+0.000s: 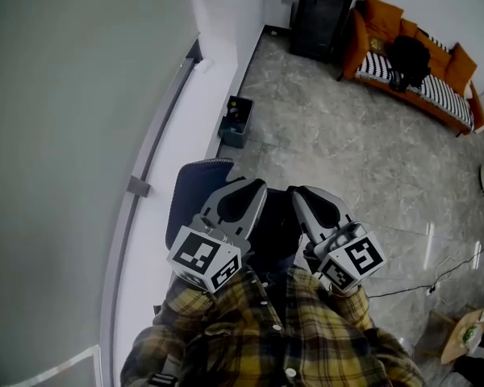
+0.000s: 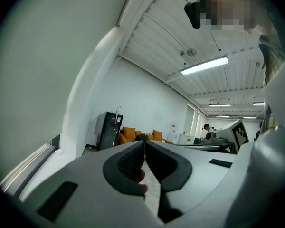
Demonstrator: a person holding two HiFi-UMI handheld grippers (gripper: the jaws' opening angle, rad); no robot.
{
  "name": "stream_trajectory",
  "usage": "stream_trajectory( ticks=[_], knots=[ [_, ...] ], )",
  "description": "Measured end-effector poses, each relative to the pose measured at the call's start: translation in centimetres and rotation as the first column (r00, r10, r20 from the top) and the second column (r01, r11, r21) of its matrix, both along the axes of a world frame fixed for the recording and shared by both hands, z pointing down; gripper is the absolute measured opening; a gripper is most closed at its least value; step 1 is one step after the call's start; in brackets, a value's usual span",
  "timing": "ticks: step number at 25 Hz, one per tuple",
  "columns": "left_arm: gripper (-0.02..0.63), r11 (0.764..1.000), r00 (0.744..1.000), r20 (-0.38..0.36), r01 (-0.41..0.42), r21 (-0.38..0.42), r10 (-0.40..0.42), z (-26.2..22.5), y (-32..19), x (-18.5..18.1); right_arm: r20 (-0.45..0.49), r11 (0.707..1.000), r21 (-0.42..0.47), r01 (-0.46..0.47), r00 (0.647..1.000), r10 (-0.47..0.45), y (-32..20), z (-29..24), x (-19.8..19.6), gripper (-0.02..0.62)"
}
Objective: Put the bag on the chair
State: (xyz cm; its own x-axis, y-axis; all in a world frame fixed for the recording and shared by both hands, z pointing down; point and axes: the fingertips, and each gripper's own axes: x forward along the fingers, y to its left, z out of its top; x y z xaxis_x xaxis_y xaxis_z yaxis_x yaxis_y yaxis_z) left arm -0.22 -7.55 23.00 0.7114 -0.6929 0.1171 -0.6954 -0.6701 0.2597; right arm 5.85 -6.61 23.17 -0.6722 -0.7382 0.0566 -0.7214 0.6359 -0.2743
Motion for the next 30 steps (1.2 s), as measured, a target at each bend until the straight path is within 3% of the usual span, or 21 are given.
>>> stream_trajectory(
  ticks=[7,11,16,30],
  knots=[
    [0.018,0.999,0.999,0.011,-0.041,-0.005,0.041,0.4,1.1,1.4,-0.023,1.000,0.012,0.010,1.000,-0.009,1.4,-0.4,0.6,0.018],
    [0.018,0.997,0.996,0.035,-0.077,0.007,0.077,0.8,2.1,2.4,-0.100,1.000,-0.011,0.011,0.995,-0.012,2.3,1.1,1.4,0.017],
    [0.018,0.996,0.995,0.043,-0.092,0.010,0.092,0.5,2.9,2.8,-0.125,0.998,-0.050,0.027,0.992,-0.033,2.7,1.9,1.3,0.017],
    [0.018,0.996,0.995,0.044,-0.092,0.002,0.091,-0.1,4.6,2.1,-0.096,0.994,-0.100,0.046,0.994,-0.055,4.1,2.4,0.2,0.017]
  ],
)
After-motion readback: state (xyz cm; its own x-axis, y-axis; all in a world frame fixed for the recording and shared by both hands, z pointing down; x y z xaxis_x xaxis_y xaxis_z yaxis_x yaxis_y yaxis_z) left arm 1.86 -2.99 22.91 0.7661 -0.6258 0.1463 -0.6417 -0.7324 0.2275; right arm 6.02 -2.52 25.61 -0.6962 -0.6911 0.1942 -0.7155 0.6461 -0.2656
